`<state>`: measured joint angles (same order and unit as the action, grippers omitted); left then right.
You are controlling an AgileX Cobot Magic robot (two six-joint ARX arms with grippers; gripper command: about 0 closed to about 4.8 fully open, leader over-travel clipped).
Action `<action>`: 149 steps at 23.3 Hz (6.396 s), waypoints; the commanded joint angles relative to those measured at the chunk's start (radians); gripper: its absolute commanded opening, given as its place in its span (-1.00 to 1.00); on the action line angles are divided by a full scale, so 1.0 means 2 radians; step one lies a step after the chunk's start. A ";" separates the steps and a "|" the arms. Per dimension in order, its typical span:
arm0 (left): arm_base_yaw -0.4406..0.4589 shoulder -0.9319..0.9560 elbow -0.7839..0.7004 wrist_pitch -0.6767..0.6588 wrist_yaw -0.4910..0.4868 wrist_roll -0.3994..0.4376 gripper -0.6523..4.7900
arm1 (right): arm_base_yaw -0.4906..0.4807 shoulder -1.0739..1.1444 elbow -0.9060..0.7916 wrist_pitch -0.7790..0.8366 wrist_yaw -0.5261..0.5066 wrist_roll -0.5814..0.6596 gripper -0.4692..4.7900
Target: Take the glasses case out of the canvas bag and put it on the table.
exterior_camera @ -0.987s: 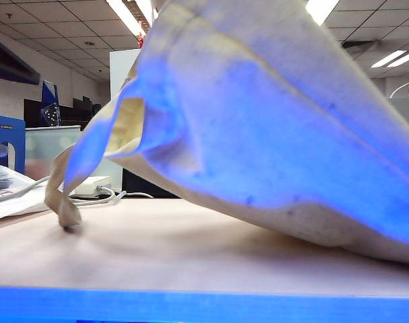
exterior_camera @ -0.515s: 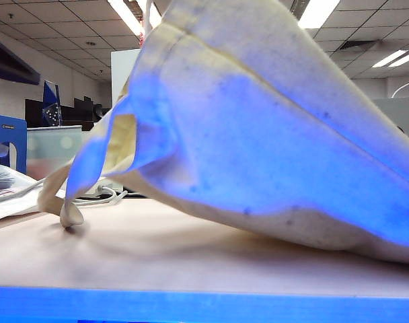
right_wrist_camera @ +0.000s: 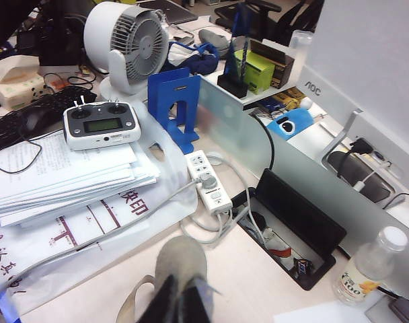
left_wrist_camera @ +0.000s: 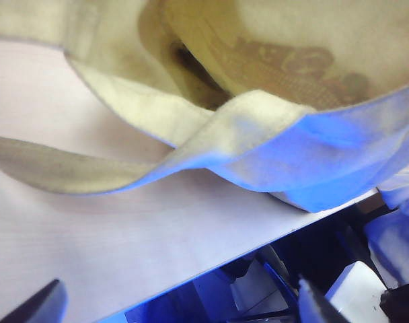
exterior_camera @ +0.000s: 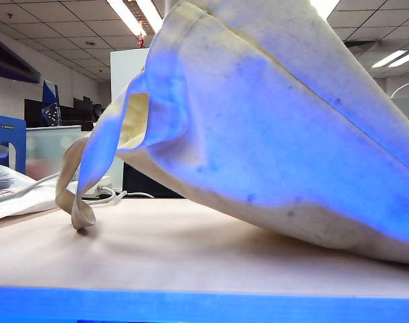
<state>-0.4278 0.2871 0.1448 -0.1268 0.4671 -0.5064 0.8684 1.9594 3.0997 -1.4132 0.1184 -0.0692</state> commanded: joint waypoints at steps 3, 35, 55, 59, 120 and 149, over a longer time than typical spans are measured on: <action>0.001 0.000 0.002 0.005 0.004 -0.002 1.00 | 0.000 0.008 0.002 0.013 -0.009 -0.018 -0.83; 0.001 0.000 0.002 0.004 0.004 -0.005 1.00 | 0.002 -0.210 -0.415 0.027 -0.025 0.007 -0.83; 0.000 0.101 -0.001 0.068 -0.087 0.047 1.00 | 0.056 -0.328 -0.704 0.358 -0.070 0.068 -0.83; -0.003 0.188 0.002 0.188 -0.055 0.077 1.00 | 0.078 -0.329 -0.696 0.345 -0.070 0.089 -0.83; -0.301 0.939 0.596 0.043 -0.084 0.237 -0.81 | 0.215 -0.332 -0.637 0.324 -0.101 0.179 -0.83; -0.276 0.852 0.601 0.068 -0.055 0.223 0.74 | 0.251 -0.337 -0.637 0.313 -0.058 0.336 -0.83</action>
<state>-0.9676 1.9812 1.3437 0.0269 0.3569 -0.0669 1.3544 1.2915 1.8198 -0.7818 0.0082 0.5617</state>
